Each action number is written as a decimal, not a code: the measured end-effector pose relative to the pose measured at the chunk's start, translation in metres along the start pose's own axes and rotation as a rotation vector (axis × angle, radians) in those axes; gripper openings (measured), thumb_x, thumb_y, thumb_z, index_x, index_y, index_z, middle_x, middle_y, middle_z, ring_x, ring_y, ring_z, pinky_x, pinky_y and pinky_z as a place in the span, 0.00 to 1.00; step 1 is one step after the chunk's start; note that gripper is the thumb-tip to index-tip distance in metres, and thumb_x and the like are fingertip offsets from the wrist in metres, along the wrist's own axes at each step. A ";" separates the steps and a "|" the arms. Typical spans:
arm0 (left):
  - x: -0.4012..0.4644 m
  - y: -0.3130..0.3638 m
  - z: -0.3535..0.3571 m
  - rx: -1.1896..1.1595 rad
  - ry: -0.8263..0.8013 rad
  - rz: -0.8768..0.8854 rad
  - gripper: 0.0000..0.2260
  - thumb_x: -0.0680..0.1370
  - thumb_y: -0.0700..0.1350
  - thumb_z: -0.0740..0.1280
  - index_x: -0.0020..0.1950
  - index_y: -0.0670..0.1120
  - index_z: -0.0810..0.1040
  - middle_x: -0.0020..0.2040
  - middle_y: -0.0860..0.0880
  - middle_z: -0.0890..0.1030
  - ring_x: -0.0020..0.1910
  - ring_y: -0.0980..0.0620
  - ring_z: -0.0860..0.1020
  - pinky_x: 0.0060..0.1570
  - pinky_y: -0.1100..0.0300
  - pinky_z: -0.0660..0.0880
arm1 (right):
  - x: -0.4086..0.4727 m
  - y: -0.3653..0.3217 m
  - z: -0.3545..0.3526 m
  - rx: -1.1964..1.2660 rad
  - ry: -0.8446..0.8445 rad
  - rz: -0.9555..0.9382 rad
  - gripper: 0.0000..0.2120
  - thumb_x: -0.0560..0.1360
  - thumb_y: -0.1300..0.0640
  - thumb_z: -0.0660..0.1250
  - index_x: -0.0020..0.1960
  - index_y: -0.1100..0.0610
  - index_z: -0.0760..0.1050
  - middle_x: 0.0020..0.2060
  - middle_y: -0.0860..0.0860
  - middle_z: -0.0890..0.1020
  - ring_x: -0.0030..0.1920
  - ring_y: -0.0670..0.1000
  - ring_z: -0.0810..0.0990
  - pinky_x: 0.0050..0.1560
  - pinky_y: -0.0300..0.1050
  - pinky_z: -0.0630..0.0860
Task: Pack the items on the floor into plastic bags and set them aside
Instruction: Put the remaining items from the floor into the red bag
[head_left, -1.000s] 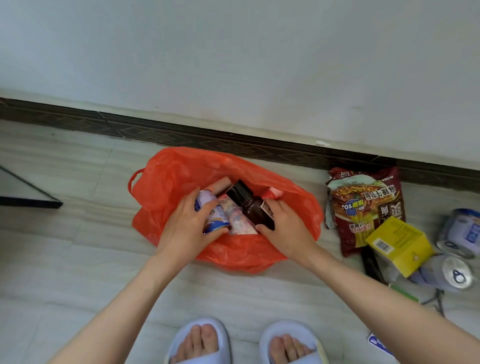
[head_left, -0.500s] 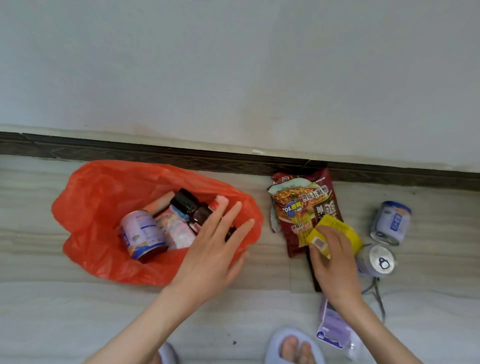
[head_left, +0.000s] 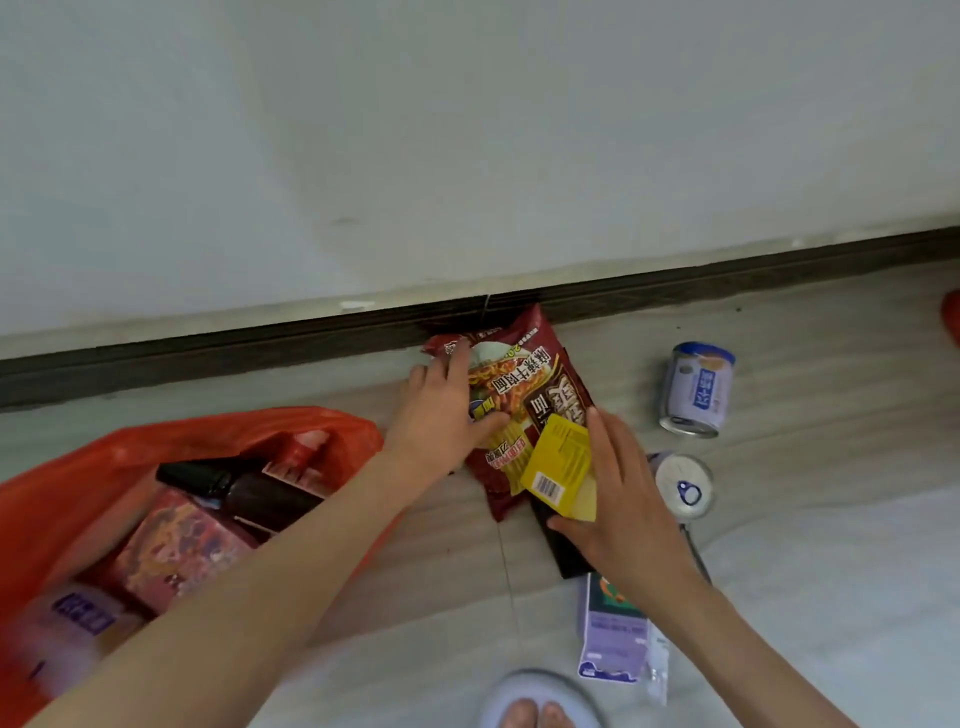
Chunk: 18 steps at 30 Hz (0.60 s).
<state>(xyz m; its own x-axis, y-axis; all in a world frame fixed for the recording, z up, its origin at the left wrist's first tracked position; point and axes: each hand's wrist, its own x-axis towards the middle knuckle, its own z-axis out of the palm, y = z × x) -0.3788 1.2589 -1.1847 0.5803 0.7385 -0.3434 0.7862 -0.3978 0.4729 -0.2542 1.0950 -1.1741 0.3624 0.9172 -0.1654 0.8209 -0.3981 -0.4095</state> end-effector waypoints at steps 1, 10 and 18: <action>0.003 0.002 0.002 0.001 0.017 -0.023 0.40 0.71 0.59 0.67 0.75 0.45 0.51 0.69 0.41 0.65 0.66 0.42 0.62 0.63 0.51 0.61 | 0.000 0.000 -0.002 0.003 -0.004 -0.005 0.52 0.61 0.53 0.78 0.74 0.53 0.47 0.71 0.58 0.62 0.70 0.60 0.63 0.62 0.56 0.69; -0.018 0.015 0.006 -0.238 0.171 0.039 0.22 0.70 0.46 0.72 0.62 0.43 0.73 0.57 0.43 0.76 0.58 0.44 0.72 0.58 0.49 0.69 | 0.000 0.000 -0.012 0.136 0.004 0.036 0.42 0.62 0.48 0.74 0.69 0.61 0.61 0.63 0.55 0.72 0.63 0.52 0.68 0.61 0.44 0.66; -0.055 0.021 -0.039 -0.365 0.368 0.089 0.12 0.74 0.40 0.68 0.57 0.43 0.77 0.53 0.47 0.81 0.51 0.49 0.78 0.45 0.69 0.67 | -0.008 -0.048 -0.047 0.340 0.126 0.114 0.47 0.62 0.39 0.70 0.73 0.51 0.52 0.64 0.48 0.65 0.62 0.42 0.62 0.59 0.39 0.60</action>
<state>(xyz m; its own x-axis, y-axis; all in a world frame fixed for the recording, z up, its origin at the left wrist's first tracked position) -0.4027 1.2313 -1.1241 0.4765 0.8791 -0.0122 0.5741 -0.3006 0.7616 -0.2754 1.1060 -1.1106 0.5119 0.8500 -0.1243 0.5864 -0.4515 -0.6725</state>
